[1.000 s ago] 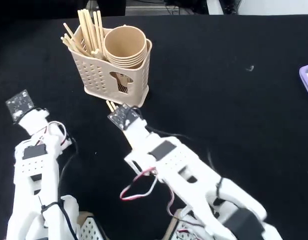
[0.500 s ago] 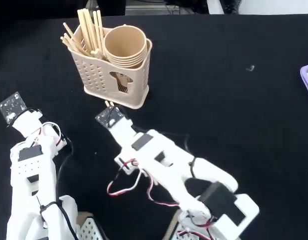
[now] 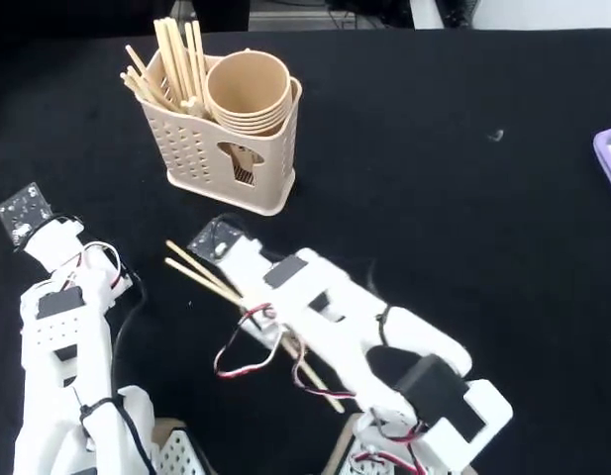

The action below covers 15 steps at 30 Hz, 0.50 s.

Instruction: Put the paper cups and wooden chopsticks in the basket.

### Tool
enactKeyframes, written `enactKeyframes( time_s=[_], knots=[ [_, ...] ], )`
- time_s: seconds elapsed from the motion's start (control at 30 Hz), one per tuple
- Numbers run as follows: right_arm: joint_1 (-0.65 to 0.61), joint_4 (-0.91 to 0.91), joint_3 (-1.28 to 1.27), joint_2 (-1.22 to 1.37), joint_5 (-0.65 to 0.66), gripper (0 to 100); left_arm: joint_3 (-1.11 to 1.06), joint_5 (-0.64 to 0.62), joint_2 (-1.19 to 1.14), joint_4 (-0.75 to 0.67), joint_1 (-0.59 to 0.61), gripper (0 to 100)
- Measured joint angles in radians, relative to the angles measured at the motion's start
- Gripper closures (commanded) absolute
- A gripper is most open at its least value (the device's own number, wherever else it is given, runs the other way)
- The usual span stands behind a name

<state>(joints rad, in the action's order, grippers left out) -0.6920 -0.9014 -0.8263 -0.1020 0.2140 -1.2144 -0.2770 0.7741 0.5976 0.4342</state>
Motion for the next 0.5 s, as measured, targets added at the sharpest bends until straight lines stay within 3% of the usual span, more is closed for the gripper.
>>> enactKeyframes(
  time_s=[0.23,0.5],
  knots=[
    [0.071,-0.032,-0.084,-0.187,0.072,98.8,0.0,0.0,0.0,0.0,0.0,92],
    [0.077,0.126,-0.146,-0.169,0.094,98.7,0.0,0.0,0.0,0.0,0.0,92]
  ],
)
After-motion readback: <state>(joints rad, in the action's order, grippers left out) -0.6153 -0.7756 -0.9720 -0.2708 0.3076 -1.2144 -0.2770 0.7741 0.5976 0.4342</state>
